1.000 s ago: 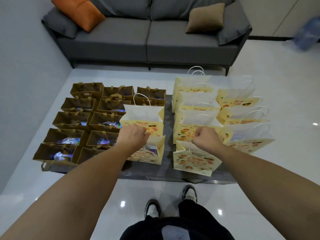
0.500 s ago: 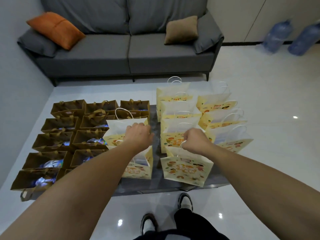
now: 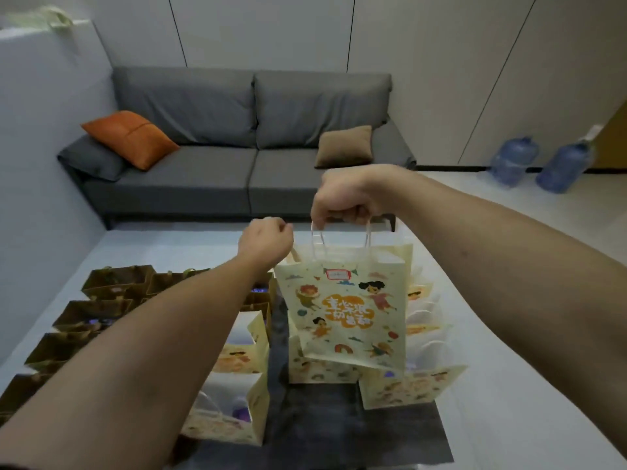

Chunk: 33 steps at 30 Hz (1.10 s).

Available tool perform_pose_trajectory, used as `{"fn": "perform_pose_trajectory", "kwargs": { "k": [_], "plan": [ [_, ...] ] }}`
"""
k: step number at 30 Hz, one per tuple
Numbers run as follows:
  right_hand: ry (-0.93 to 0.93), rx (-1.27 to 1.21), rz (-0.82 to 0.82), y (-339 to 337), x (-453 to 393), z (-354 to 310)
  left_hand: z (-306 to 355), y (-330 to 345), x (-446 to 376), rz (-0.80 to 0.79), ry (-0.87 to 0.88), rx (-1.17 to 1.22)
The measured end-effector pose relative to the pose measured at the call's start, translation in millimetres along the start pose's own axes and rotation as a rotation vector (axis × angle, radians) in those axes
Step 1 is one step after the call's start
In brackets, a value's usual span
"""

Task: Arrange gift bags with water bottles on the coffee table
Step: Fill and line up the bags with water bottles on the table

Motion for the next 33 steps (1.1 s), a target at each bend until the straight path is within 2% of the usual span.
{"fn": "perform_pose_trajectory", "kwargs": {
  "k": [4, 9, 15, 19, 25, 33],
  "plan": [
    [-0.045, -0.003, 0.108, -65.8, -4.9, -24.2, 12.1, -32.1, -47.5, 0.026, -0.061, 0.263],
    [-0.048, 0.000, 0.389, -133.9, -32.9, -29.2, 26.4, -40.2, -97.4, -0.012, -0.128, 0.514],
    [0.003, -0.060, 0.627, -176.5, -82.9, -16.7, 28.4, -38.1, -155.4, -0.009, -0.193, 0.568],
    [0.007, -0.075, 0.716, -203.5, -114.8, -0.7, 24.9, -27.6, -192.0, -0.011, -0.217, 0.585],
    [-0.005, -0.053, 0.718, -233.7, -172.6, 24.7, 3.1, 25.7, -219.7, -0.086, -0.216, 0.272],
    [0.067, -0.016, 0.663, -246.6, -214.5, 83.4, -0.3, 153.6, -213.9, -0.567, -0.066, -0.233]
  ]
}}
Point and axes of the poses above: each hand's wrist, its own x-axis away from the middle knuckle, its own y-axis out of the palm, z = x × y, the point moved 10 cm from there along -x, towards the middle knuckle, and after that the axes turned 3 degrees about x, right-handed, at the moved point
